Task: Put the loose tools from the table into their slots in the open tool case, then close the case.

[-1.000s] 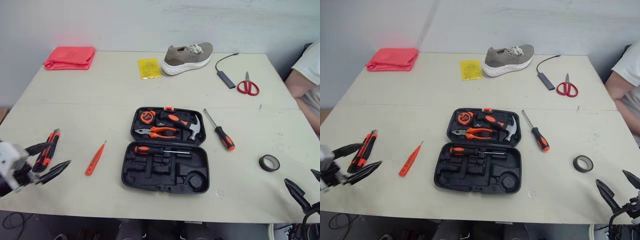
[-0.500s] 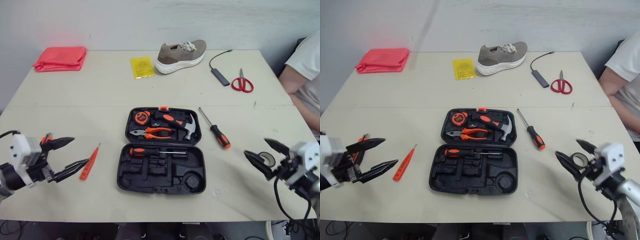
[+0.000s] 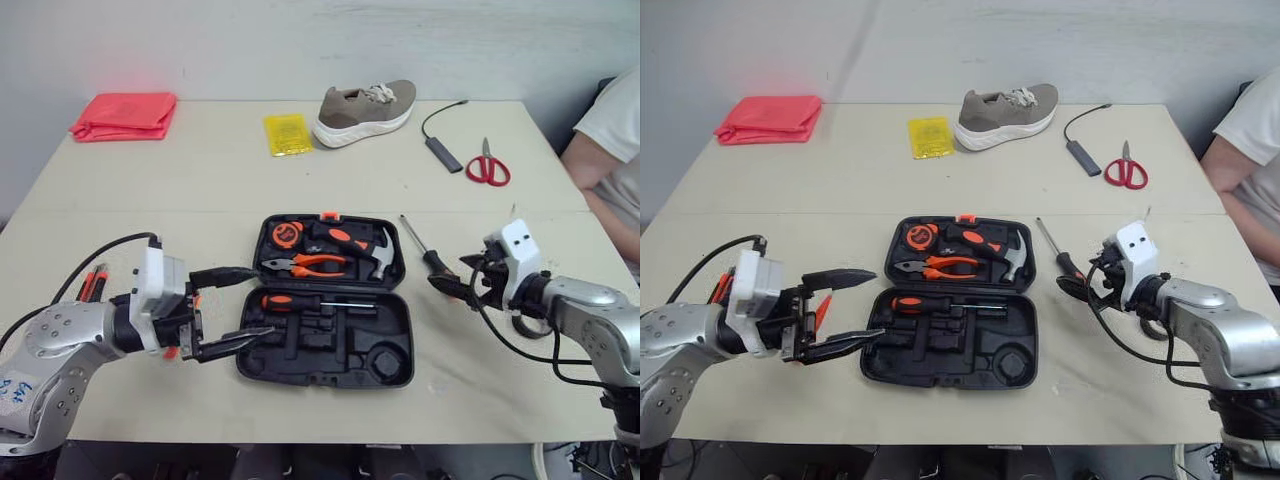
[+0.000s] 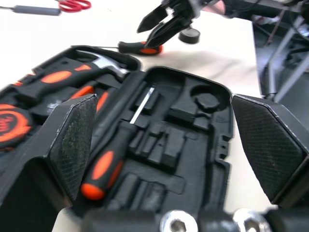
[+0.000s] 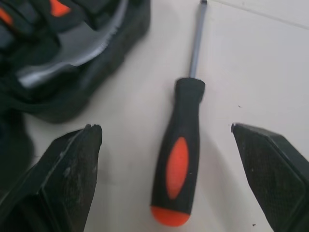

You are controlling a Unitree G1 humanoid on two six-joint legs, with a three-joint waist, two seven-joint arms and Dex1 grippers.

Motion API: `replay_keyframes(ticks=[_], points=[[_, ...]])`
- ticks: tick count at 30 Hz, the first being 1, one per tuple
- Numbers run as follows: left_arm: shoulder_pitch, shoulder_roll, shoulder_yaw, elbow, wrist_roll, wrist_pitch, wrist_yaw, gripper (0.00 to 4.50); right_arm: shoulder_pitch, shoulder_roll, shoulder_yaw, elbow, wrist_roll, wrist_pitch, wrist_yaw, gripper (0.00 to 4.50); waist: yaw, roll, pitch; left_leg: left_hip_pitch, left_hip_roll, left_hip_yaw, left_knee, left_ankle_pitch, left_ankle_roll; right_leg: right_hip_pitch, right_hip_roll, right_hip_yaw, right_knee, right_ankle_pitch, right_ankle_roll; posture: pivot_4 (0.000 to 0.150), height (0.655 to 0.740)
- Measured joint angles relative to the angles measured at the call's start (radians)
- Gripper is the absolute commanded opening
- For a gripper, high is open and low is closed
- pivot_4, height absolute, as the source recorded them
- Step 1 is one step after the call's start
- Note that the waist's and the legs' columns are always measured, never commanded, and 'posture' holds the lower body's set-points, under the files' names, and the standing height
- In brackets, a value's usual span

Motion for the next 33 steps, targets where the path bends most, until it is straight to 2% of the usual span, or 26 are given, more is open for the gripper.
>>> replay_keyframes(ticks=[4,13,21,25,29,33], points=[[0.000,0.000,-0.001,-0.006,0.000,0.003,0.013,4.47,-0.044,0.029,0.040,0.071,-0.064,-0.007,-0.005,4.50,-0.002,0.000,0.000,0.000,0.000,0.000,0.001,0.001,-0.001,0.000,0.000,0.000,0.001,0.001,0.002,0.150,0.7400],[0.025,0.006,0.000,-0.031,-0.001,0.005,0.013,4.47,-0.088,0.040,0.065,0.086,-0.106,0.039,0.015,4.50,-0.002,0.000,0.000,0.000,0.001,0.000,0.001,0.000,-0.004,0.000,0.001,0.001,0.002,0.002,0.003,0.150,0.7400],[0.038,0.021,0.026,-0.037,-0.022,0.004,0.005,4.50,-0.054,0.032,-0.012,-0.006,-0.105,0.109,-0.020,0.75,-0.001,0.000,0.000,0.000,0.000,0.000,0.001,0.000,-0.005,0.000,0.000,0.001,0.001,0.002,0.003,0.150,0.7400],[0.020,0.021,0.022,-0.036,-0.020,-0.006,-0.004,4.50,-0.049,0.035,-0.010,-0.013,-0.111,0.103,-0.018,0.73,-0.001,0.000,0.000,0.000,0.000,0.000,0.001,0.000,-0.005,0.000,0.001,0.000,0.001,0.002,0.003,0.150,0.7400],[-0.010,0.021,0.010,-0.034,-0.021,-0.013,-0.012,4.50,-0.049,0.069,-0.028,-0.002,-0.116,-0.008,0.009,0.73,-0.002,0.000,0.000,0.000,0.000,0.001,0.001,0.000,-0.005,0.000,0.002,0.000,0.001,0.002,0.003,0.150,0.7400],[-0.017,0.022,0.009,-0.028,-0.018,-0.018,-0.021,4.50,-0.049,0.024,-0.085,0.031,-0.118,-0.067,0.060,0.73,-0.001,0.000,0.001,0.000,0.000,0.002,0.001,0.002,-0.001,0.000,0.003,-0.001,0.001,0.002,0.003,0.150,0.7400]])
